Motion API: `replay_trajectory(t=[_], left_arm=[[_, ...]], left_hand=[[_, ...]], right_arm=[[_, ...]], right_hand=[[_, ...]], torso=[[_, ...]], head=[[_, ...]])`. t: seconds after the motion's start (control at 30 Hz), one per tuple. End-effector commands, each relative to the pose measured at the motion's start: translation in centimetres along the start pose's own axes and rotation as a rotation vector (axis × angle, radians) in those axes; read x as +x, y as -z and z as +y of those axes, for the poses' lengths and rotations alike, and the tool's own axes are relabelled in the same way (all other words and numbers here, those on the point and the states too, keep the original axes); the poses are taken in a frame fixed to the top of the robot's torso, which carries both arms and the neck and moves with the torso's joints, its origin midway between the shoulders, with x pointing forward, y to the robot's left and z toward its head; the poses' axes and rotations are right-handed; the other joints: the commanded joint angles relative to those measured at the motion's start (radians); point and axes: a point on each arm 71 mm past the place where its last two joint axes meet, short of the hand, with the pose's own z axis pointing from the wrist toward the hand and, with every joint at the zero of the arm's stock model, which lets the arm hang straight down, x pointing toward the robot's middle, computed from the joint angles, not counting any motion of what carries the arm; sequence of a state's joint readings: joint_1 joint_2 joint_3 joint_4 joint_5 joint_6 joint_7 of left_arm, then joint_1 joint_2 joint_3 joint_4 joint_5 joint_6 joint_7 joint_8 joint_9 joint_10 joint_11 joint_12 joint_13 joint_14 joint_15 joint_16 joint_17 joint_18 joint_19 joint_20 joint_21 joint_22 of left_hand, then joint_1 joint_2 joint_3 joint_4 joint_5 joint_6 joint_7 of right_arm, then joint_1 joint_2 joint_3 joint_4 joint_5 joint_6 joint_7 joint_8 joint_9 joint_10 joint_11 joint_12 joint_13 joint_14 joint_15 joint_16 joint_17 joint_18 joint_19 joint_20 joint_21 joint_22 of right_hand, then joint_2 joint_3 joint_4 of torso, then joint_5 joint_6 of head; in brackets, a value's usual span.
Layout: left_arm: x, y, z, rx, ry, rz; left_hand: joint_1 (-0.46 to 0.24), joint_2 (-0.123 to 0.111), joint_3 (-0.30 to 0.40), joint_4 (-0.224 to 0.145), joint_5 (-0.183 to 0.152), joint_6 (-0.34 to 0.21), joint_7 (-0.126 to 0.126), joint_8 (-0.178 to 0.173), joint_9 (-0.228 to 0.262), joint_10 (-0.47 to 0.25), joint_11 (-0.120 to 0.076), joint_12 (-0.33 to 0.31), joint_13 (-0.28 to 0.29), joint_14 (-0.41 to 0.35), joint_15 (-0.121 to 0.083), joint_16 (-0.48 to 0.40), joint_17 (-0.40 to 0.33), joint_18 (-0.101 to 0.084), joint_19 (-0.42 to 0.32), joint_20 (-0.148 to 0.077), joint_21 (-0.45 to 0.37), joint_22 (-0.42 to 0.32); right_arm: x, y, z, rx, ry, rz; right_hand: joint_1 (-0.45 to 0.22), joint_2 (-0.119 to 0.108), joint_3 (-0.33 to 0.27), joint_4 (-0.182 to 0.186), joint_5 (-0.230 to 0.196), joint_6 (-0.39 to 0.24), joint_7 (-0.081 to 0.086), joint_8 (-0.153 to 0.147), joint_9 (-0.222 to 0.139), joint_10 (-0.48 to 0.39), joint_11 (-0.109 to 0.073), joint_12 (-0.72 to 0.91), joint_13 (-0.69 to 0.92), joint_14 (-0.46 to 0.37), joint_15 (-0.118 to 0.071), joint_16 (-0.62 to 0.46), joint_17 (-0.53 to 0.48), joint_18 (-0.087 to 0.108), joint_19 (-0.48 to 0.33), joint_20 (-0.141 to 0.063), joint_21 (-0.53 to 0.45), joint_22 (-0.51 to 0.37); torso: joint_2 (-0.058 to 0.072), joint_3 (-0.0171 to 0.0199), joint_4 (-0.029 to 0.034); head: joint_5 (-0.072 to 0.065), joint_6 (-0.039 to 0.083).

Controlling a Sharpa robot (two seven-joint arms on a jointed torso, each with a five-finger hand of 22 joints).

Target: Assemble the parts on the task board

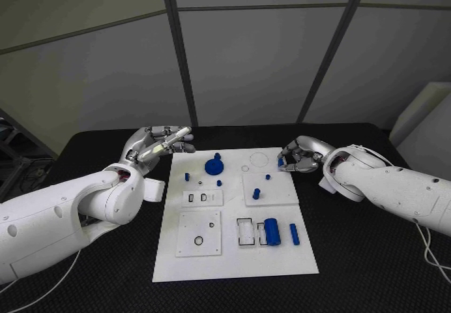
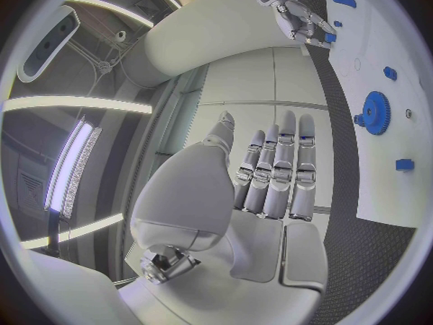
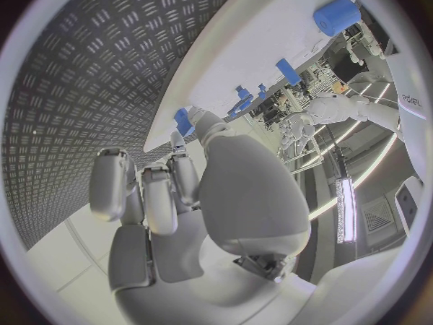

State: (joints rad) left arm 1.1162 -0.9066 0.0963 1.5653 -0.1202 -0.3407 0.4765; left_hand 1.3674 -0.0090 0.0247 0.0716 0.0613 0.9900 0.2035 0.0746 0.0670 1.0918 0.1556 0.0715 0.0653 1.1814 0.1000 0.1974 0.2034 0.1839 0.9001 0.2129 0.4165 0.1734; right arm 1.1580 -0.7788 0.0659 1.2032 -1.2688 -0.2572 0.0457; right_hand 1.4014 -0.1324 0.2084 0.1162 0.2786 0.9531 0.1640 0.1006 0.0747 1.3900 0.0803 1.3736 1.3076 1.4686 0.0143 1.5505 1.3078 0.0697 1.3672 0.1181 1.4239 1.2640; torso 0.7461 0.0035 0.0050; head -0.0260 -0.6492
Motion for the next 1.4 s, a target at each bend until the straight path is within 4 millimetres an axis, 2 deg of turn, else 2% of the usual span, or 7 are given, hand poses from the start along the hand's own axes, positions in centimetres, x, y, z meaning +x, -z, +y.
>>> replay_trajectory(t=[0.03,0.33,0.67,0.93,1.1,1.27,1.4], left_arm=[[0.2,-0.1,-0.1,0.006,0.002,0.014],[0.2,-0.1,-0.1,0.005,0.002,0.015],[0.1,0.0,-0.1,0.004,0.002,0.015],[0.0,0.0,-0.1,0.004,0.001,0.013],[-0.1,0.0,-0.1,0.004,0.0,0.011],[-0.2,0.1,-0.1,0.003,-0.003,0.007],[-0.3,0.1,-0.1,0.003,-0.004,0.005]], left_hand=[[0.007,0.005,-0.001,-0.005,-0.006,0.003,0.001,-0.007,0.0,-0.001,-0.004,-0.002,-0.001,-0.007,-0.002,-0.003,0.001,-0.001,-0.004,0.0,-0.003,-0.001],[0.007,0.005,-0.001,-0.005,-0.006,0.003,0.001,-0.007,0.0,-0.001,-0.004,-0.002,-0.001,-0.007,-0.002,-0.003,0.001,-0.001,-0.004,0.0,-0.003,-0.001],[0.007,0.007,0.0,-0.006,-0.006,0.003,0.002,-0.007,0.0,-0.001,-0.004,-0.002,-0.001,-0.006,-0.002,-0.004,0.001,-0.001,-0.004,0.0,-0.003,-0.001],[0.007,0.007,0.0,-0.006,-0.006,0.003,0.002,-0.007,0.0,-0.001,-0.004,-0.002,-0.001,-0.006,-0.002,-0.004,0.001,-0.001,-0.004,0.0,-0.003,-0.001],[0.007,0.009,0.001,-0.006,-0.006,0.004,0.002,-0.007,-0.001,-0.001,-0.004,-0.002,-0.001,-0.006,-0.002,-0.004,0.002,-0.001,-0.004,0.0,-0.003,-0.001],[0.007,0.009,0.001,-0.006,-0.006,0.004,0.002,-0.007,-0.001,-0.001,-0.004,-0.002,-0.001,-0.006,-0.002,-0.004,0.002,-0.001,-0.004,0.0,-0.003,-0.001],[0.007,0.009,0.001,-0.006,-0.006,0.004,0.002,-0.007,-0.001,-0.001,-0.004,-0.002,-0.001,-0.006,-0.002,-0.004,0.002,-0.001,-0.004,0.0,-0.003,-0.001]], right_arm=[[0.0,-0.1,0.1,-0.001,0.004,0.001],[0.1,-0.2,0.3,-0.004,0.003,0.006],[0.1,-0.3,0.3,0.007,0.003,-0.005],[-0.4,-0.2,0.2,0.045,0.003,-0.078],[-0.5,0.5,1.6,0.03,0.001,-0.1],[-0.7,1.1,4.4,-0.012,-0.012,-0.112],[-0.4,1.3,7.9,-0.072,-0.021,-0.11]], right_hand=[[0.0,0.007,0.001,0.003,-0.006,0.008,0.002,0.006,0.001,0.004,0.0,0.003,0.022,0.09,-0.005,0.001,0.211,-0.003,0.001,0.001,0.001,0.002],[-0.001,0.012,0.004,0.0,-0.006,0.031,-0.003,0.017,0.004,0.009,-0.005,0.008,0.027,0.091,-0.009,0.002,0.213,-0.003,0.003,-0.001,0.002,0.004],[0.001,0.038,0.017,-0.015,-0.003,0.155,-0.055,0.092,0.032,0.026,-0.049,0.02,0.044,0.091,-0.045,0.002,0.214,-0.004,0.01,-0.031,0.006,0.012],[0.005,0.065,0.032,-0.023,-0.002,0.161,-0.066,0.104,0.039,0.032,-0.06,0.019,0.046,0.092,-0.057,0.003,0.217,-0.007,0.016,-0.045,0.01,0.021],[0.008,0.069,0.039,-0.029,-0.007,0.152,-0.064,0.102,0.04,0.029,-0.059,0.014,0.041,0.092,-0.058,0.003,0.217,-0.007,0.017,-0.047,0.01,0.022],[0.009,0.07,0.042,-0.032,-0.009,0.148,-0.063,0.101,0.04,0.026,-0.059,0.01,0.037,0.092,-0.057,0.003,0.218,-0.007,0.019,-0.048,0.011,0.024],[0.011,0.072,0.046,-0.036,-0.009,0.146,-0.062,0.101,0.04,0.025,-0.058,0.008,0.035,0.092,-0.057,0.004,0.219,-0.009,0.022,-0.048,0.013,0.028]], torso=[[0.0,0.0001,0.0],[0.0,0.0002,0.0002],[-0.001,0.0006,-0.0001],[-0.001,0.0013,-0.0006],[-0.001,0.0024,-0.002],[-0.004,-0.0023,-0.0026],[-0.005,-0.0033,-0.0015]], head=[[-0.001,-0.002],[0.0,-0.004],[0.001,-0.006],[0.004,-0.007],[0.012,-0.006],[0.011,-0.007],[0.018,-0.008]])
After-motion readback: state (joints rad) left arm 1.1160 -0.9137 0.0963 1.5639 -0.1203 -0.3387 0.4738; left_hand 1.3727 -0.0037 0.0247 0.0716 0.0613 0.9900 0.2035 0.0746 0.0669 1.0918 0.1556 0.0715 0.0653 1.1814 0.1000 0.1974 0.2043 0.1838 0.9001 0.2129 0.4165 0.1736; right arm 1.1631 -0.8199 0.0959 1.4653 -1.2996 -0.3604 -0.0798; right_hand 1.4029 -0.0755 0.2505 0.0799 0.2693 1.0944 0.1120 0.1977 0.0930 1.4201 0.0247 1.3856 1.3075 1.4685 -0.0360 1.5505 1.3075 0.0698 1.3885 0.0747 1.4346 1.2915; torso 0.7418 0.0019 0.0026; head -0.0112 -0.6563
